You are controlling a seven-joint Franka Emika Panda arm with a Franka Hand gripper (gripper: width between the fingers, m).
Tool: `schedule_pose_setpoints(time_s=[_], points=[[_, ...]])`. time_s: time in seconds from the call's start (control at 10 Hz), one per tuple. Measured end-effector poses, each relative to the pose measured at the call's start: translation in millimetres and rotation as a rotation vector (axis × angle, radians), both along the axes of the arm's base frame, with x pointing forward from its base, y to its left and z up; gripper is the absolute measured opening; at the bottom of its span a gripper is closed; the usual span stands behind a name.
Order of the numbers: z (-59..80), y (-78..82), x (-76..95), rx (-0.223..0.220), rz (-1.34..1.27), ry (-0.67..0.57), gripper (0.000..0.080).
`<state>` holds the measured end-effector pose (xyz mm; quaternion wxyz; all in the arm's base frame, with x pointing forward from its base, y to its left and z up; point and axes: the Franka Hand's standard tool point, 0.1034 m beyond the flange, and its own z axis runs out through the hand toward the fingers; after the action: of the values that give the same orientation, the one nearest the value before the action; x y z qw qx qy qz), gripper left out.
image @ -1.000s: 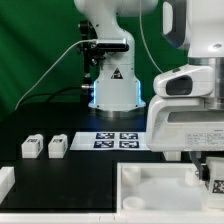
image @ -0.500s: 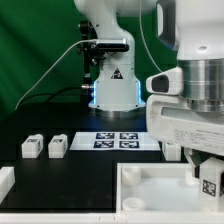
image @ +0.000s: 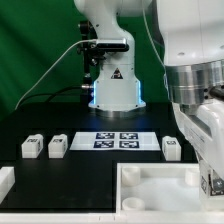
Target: Assemble one leg
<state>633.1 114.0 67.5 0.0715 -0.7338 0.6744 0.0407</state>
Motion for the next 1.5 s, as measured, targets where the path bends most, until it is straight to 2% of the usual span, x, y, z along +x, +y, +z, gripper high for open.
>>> schedule_pose_setpoints(time_s=[0.1,0.2,0.3,0.4,0.8,0.9,1.0,1.3,1.5], points=[[-0.4,-0.1,-0.2,-0.001,0.019,-0.003,0.0374],[-0.2,1.8,1.9,-0.017,0.122,-0.04,0.0374],[0.5,8.6,5.5,-0.043,0.306,-0.114,0.0559],[4.0,9.5,11.8,-0.066,0.528,-0.181,0.0633],[1.9,6.0,12.2,-0.121,1.001,-0.238,0.0649],[-0.5,7.8,10.6,-0.167,1.251,-0.246,0.0649],[-0.9,11.3,9.2,-0.187,1.415,-0.25,0.0649],[-2.4,14.6,0.9,-0.198,1.84,-0.237,0.0649],[-3.6,12.7,2.2,-0.204,1.828,-0.239,0.0649]])
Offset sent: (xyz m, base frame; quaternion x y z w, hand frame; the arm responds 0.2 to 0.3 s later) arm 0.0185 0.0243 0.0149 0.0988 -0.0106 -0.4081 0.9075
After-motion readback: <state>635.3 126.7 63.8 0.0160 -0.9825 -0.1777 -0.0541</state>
